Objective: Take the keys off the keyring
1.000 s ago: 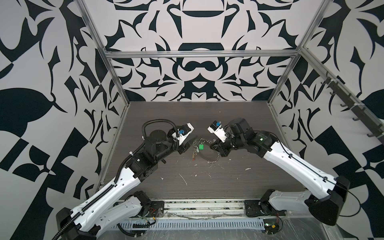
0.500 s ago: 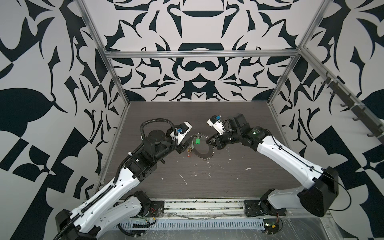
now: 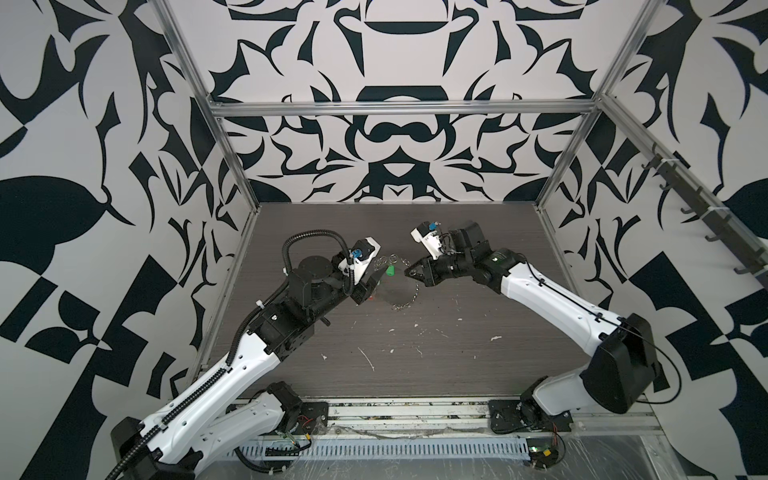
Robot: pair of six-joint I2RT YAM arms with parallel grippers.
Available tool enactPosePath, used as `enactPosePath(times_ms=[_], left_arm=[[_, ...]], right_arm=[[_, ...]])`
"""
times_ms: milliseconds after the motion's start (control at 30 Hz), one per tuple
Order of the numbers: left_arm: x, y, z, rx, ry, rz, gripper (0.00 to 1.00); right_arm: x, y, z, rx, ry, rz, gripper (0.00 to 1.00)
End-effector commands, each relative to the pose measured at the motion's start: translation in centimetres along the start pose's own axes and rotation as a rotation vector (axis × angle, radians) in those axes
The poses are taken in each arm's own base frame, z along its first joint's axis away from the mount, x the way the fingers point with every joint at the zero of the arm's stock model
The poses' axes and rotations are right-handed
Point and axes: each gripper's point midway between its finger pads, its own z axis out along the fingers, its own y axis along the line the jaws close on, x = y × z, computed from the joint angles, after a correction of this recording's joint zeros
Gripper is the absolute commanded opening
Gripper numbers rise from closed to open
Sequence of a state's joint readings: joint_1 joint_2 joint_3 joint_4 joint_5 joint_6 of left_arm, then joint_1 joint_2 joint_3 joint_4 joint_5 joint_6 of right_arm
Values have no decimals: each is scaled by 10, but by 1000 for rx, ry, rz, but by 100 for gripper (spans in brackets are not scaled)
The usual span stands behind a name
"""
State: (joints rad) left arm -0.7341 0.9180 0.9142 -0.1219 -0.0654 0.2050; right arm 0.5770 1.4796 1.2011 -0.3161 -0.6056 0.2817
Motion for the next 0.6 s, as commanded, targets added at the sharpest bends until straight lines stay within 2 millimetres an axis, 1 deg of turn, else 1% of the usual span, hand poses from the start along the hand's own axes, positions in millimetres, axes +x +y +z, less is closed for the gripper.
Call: enactPosePath(times_ms=[0, 100, 267, 467, 567], left_arm=[[-11, 11, -1, -43, 17, -38, 60], [-18, 20, 3, -78, 47, -35, 60], [-38, 29, 11, -104, 68, -7, 60], [-56, 47, 31, -166, 143, -16, 59], [-58, 53, 41, -186, 156, -40, 57]], right_arm=[[-30, 17, -6, -64, -100, -51, 0], [-33, 13, -2, -64, -110, -45, 0], [-36, 8, 3, -69, -122, -29, 0], [-36, 3, 4, -66, -130, -9, 0], [-36, 1, 4, -61, -143, 7, 0]])
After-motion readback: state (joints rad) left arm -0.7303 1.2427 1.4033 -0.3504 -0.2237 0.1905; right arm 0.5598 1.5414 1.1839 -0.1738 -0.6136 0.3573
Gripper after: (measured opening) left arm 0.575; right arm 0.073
